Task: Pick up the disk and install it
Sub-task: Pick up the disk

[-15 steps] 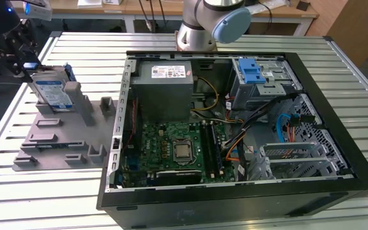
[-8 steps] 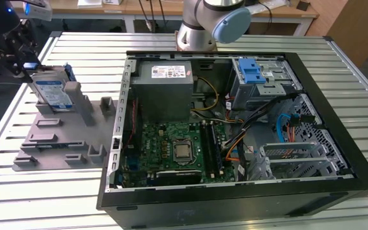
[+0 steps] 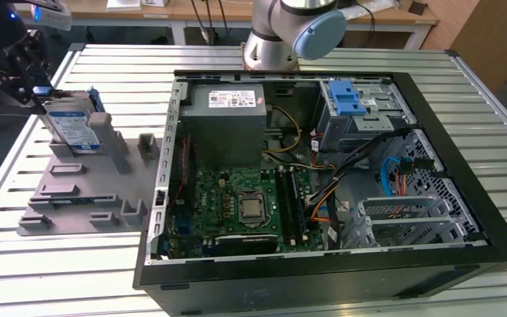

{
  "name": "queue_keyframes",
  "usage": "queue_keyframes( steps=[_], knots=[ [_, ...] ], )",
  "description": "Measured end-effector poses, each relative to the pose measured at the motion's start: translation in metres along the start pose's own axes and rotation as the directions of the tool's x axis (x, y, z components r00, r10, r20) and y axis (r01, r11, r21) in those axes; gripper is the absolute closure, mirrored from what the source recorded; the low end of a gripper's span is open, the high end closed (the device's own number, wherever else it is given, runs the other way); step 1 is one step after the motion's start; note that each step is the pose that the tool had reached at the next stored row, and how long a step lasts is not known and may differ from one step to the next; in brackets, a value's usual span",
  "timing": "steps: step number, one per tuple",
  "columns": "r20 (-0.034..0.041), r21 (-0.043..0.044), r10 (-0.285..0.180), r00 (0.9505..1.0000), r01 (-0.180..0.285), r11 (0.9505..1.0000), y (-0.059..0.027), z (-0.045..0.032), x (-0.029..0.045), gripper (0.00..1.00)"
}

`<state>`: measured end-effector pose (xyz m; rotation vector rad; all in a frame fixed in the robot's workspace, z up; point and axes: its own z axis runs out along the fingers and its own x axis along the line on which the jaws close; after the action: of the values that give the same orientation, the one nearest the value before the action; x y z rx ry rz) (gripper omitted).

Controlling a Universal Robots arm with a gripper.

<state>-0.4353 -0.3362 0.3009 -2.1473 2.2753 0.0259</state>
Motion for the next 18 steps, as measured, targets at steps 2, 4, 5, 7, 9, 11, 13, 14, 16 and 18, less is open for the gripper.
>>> queue_keyframes(
  steps=[2, 4, 5, 7, 9, 11, 13, 14, 16, 18],
  knots=[
    [0.0001, 0.0001, 0.0, 1.0, 0.0, 1.0, -0.0001, 0.001, 0.0, 0.49],
    [0.0, -0.0005, 0.0, 1.0, 0.0, 1.0, -0.0001, 0.0024, 0.0, 0.49],
    [-0.0001, -0.0013, 0.0, 1.0, 0.0, 1.0, -0.0001, 0.0027, 0.0, 0.49],
    [-0.0003, -0.006, 0.0, 1.0, 0.0, 1.0, -0.0001, 0.0038, -0.0003, 0.49],
    [-0.0006, -0.0122, 0.0, 1.0, 0.0, 0.9999, 0.0, 0.0048, -0.0014, 0.49],
    [-0.0008, -0.0151, 0.0, 1.0, 0.0, 0.9999, 0.0001, 0.0054, -0.0031, 0.49],
    [-0.0009, -0.0166, 0.0, 1.0, 0.0, 0.9999, 0.0001, 0.0061, -0.0039, 0.49],
    [-0.0009, -0.017, 0.0, 1.0, 0.0, 0.9999, 0.0001, 0.0066, -0.0042, 0.49],
    [-0.001, -0.0183, 0.0, 1.0, 0.0, 0.9998, 0.0002, 0.0075, -0.0045, 0.49],
    [-0.001, -0.0198, 0.0, 1.0, 0.0, 0.9998, 0.0002, 0.0089, -0.0046, 0.49]
  ],
)
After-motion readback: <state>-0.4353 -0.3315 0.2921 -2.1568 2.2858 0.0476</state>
